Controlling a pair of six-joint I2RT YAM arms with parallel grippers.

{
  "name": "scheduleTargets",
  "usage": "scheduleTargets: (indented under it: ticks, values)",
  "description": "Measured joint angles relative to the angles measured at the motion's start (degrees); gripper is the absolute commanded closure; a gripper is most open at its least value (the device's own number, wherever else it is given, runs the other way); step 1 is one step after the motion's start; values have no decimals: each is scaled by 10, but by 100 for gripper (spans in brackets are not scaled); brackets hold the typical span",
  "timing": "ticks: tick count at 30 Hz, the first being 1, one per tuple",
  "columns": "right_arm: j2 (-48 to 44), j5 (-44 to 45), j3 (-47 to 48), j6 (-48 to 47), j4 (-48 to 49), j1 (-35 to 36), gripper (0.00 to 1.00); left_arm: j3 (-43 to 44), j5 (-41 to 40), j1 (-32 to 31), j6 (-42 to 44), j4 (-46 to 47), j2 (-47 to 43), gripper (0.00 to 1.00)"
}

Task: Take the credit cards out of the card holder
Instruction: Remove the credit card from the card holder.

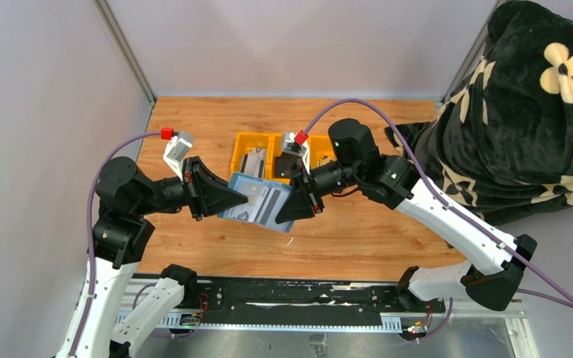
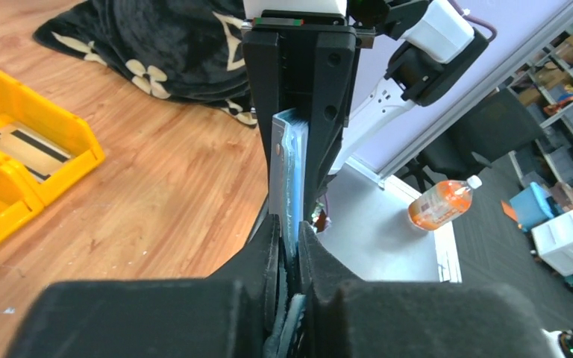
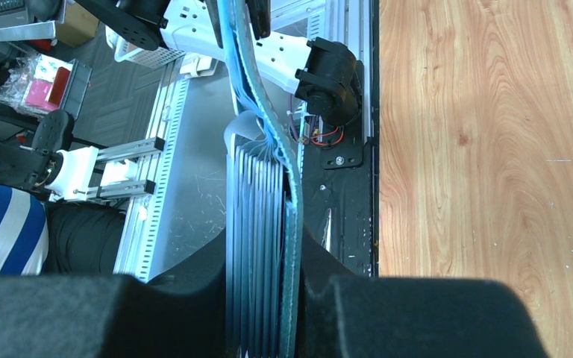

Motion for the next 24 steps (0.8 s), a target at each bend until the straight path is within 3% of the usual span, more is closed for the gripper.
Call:
scheduleTargets:
  ticks: [2,6,8,12,18,24]
  values:
    - [0,-2,0,0,2,0,92,-2,6,0,-6,6,0,100]
    - [0,-8,0,3,9,0,51,-3,18,0,-23,22,0,100]
    - [0,-7,0,6,15,-1,41,-3,22,0,-29,26,0,100]
    - [-15,35,-1,17,24,-19,33,-5,17,0,-35,26,0,100]
    - [-116,183,-34,77,77,-50,29,-1,-46,0,-7,-12,0,100]
    - [-168,166,-105,209,263,-38,29,-1,-121,0,4,-33,-6,100]
